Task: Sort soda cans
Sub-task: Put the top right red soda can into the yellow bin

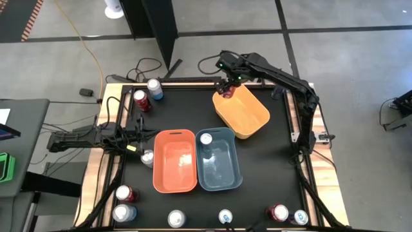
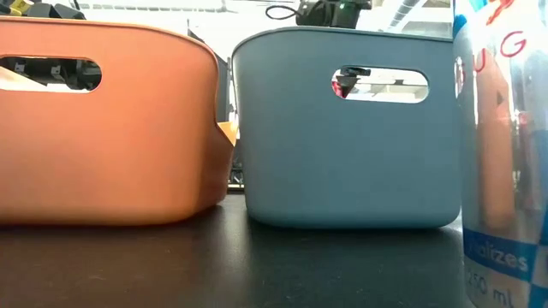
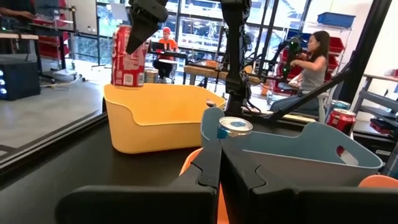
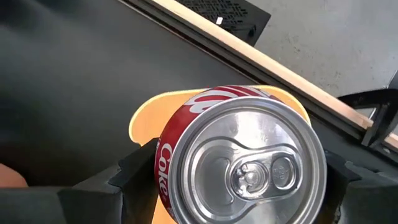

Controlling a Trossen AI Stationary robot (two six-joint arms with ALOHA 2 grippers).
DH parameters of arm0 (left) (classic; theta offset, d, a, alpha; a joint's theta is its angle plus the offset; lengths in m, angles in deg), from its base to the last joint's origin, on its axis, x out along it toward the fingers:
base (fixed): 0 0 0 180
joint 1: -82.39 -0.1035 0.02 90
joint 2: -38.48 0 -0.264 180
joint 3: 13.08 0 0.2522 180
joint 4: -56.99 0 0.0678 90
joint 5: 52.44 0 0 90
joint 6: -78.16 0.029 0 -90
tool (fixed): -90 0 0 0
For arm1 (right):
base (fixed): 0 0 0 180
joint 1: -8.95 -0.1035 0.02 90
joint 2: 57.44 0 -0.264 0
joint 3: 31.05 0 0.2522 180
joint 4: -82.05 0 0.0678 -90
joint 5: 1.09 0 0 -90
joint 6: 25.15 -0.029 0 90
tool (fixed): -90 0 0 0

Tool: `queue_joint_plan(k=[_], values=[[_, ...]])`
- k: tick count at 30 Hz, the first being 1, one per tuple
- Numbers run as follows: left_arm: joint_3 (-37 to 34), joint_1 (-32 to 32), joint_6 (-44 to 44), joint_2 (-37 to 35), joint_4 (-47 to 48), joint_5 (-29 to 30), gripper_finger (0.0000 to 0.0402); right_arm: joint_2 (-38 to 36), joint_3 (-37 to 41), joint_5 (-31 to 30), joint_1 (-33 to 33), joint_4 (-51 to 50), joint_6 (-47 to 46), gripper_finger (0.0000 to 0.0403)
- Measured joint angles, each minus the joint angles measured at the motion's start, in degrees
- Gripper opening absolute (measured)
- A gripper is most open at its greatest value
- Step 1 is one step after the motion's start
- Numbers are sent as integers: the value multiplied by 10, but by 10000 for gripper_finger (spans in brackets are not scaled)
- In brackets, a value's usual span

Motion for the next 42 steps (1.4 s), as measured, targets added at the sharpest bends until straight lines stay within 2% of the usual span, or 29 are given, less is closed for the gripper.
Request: queue_joint_plan(k=[11,20,42], values=[[0,0,0,0,0,0,0,11,16,4,-20,5,-14,303],[0,0,-3,0,1,0,0,11,79,-16,-24,54,-58,303],[0,0,-6,0,4,0,0,11,171,-11,-17,135,-76,303]])
